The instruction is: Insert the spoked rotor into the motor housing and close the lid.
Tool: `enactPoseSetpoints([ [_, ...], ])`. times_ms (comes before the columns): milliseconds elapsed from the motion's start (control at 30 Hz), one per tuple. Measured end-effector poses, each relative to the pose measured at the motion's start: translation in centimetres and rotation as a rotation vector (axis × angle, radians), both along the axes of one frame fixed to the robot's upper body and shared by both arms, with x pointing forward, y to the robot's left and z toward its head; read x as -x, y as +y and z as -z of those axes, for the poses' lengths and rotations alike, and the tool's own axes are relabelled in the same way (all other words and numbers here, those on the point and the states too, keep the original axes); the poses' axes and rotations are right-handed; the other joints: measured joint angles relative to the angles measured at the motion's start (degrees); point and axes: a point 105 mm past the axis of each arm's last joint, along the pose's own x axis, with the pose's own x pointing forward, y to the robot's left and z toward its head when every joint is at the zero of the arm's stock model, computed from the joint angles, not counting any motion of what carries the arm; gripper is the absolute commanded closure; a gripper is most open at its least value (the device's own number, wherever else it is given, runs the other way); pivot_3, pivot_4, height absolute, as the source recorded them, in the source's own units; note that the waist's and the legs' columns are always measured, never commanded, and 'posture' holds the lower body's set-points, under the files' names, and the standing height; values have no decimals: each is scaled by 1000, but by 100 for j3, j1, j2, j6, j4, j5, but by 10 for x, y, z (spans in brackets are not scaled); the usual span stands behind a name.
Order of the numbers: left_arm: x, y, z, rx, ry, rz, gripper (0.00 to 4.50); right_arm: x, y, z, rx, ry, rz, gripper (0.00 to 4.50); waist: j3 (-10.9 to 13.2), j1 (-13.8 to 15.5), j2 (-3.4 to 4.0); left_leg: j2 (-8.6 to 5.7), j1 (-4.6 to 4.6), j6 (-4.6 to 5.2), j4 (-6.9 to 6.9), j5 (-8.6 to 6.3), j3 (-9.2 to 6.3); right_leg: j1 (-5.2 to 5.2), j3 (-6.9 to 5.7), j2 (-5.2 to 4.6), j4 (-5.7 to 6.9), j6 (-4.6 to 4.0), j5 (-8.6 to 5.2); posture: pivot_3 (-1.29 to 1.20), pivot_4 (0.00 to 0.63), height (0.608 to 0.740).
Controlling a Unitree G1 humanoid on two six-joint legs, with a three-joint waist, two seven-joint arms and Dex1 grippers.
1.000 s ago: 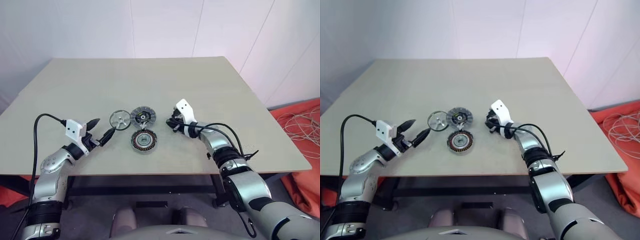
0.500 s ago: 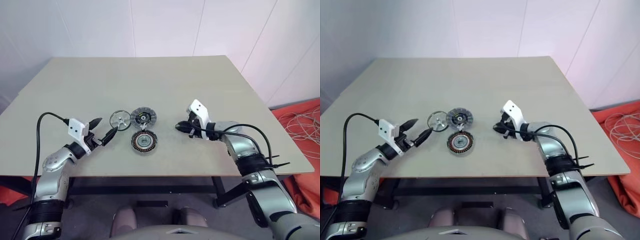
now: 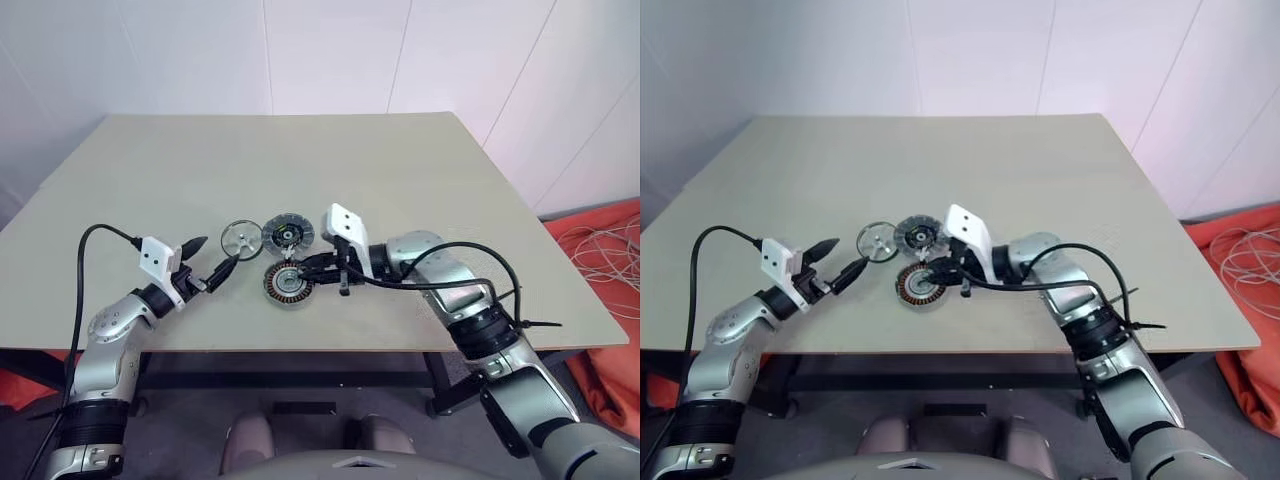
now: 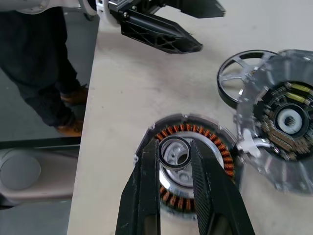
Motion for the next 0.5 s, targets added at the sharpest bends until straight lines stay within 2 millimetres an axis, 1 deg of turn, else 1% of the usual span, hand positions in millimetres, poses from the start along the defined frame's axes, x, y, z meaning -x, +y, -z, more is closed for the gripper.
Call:
enactPoseSetpoints([
  [233, 0, -1, -3, -2, -12, -5, 0, -11, 10, 15, 19, 39, 9, 3928, 0, -10, 0, -2, -2, -1, -21, 0, 0, -5, 0, 0, 0, -7, -2, 0, 0, 740],
  [400, 0, 0, -3, -2, -13, -9, 0, -16, 11, 27, 43, 63, 18, 3928, 0, -21, 0, -2, -3, -2, -21, 1, 1, -5, 0, 0, 1, -9, -3, 0, 0, 740],
  [500, 0, 1, 0, 0, -7, -11, 0, -16, 11, 30, 49, 67, 17, 3928, 0, -25, 0, -1, -1, -3, -21, 2, 1, -5, 0, 0, 3, -8, -3, 0, 0, 740],
])
